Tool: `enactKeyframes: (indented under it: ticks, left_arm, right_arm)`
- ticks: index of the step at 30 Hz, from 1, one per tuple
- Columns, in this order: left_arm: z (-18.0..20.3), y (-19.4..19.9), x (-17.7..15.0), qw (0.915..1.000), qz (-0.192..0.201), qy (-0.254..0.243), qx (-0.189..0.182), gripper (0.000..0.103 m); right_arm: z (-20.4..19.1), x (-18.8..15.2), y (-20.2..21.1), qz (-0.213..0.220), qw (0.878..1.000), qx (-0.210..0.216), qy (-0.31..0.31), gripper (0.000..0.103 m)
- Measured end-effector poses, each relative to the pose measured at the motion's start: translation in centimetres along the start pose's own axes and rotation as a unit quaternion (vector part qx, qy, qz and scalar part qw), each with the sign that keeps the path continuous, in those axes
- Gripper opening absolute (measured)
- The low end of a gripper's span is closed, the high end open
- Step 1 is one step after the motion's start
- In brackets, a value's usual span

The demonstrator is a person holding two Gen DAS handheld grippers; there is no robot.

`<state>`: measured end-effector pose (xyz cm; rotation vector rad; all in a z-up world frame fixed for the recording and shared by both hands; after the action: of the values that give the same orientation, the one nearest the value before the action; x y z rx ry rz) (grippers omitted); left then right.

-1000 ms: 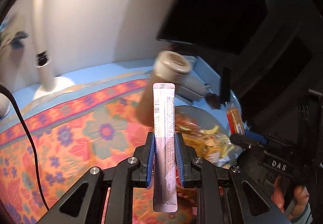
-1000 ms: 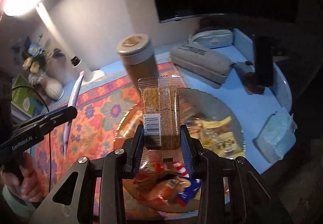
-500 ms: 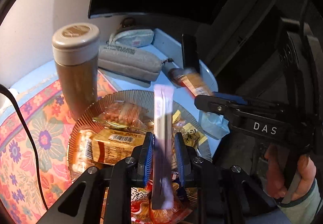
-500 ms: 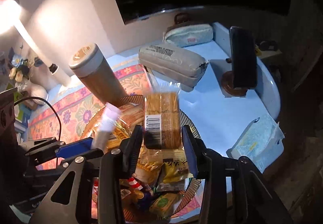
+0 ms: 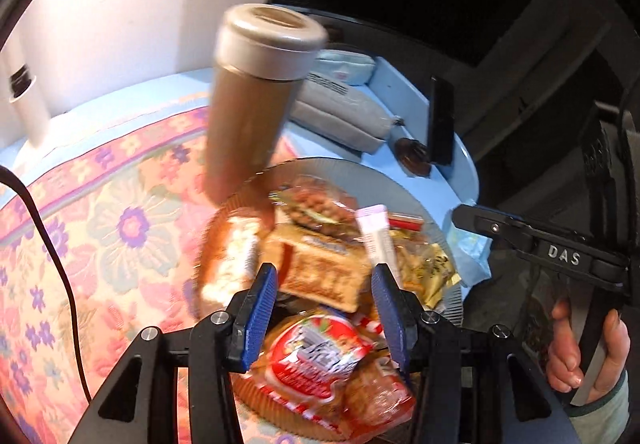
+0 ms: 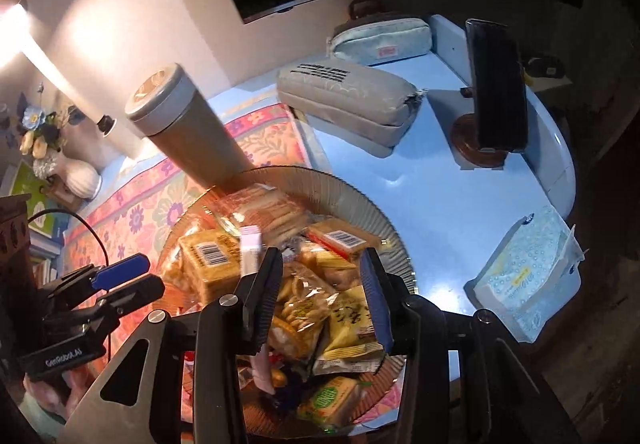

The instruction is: Organize snacks

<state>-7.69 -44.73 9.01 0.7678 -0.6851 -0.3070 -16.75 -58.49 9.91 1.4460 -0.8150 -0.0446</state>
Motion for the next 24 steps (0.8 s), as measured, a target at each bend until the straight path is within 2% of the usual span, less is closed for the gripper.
enactKeyframes:
  ticks: [3,7,9,11,12,16,19,21,24]
  left_arm:
    - [-1.4,1.4,-0.2,0.9998,0.007,0.012,0.016,0.047]
    - [-3.7,4.6,-0.7,0.9976,0.025,0.03,0.057,0.051]
    - [-5.0,6.4,-0.9,0.9945,0.039,0.038,0.09,0.065]
    - [-6.4,8.7,-1.2,0.9897,0.054,0.048,0.123,0.074]
    - [-7.3,10.2,-1.5,0.9863,0.065,0.055,0.142,0.075]
    - [-10.5,14.8,-2.7,0.9718,0.083,0.077,0.207,0.076]
    - [-12.8,18.0,-4.0,0.9583,0.096,0.098,0.251,0.085]
    - [-14.2,19.9,-5.0,0.9502,0.105,0.118,0.269,0.088]
    - [-16.1,21.7,-6.7,0.9456,0.103,0.15,0.27,0.09]
  right_arm:
    - [-1.8,-0.2,0.4,0.002,1.0,0.008,0.013,0.039]
    - [-5.1,-0.1,1.1,0.003,0.999,0.034,0.029,0.041]
    - [-7.3,-0.1,1.3,0.001,0.998,0.051,0.037,0.045]
    - [-9.8,-0.4,1.6,-0.003,0.996,0.075,0.042,0.052]
    - [-11.2,-0.6,1.7,-0.007,0.995,0.085,0.045,0.054]
    - [-16.5,-1.7,1.4,-0.028,0.993,0.089,0.076,0.054]
    - [-20.0,-2.6,1.5,-0.036,0.99,0.096,0.092,0.055]
    - [-22.1,-3.4,1.2,-0.043,0.99,0.092,0.1,0.058]
    - [-24.8,-4.8,0.9,-0.053,0.989,0.085,0.112,0.066]
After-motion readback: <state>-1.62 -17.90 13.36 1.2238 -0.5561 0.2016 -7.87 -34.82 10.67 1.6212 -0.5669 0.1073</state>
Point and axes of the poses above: each gripper's, at about its wrist camera, not at the fingertips, and y roughly against the way its jaws point, z to its right, x to its top, the point moved 7 cm from there along -y, roughly the way its jaws point, and after that the axes turned 9 degrees about -x, right-handed, at the moved point
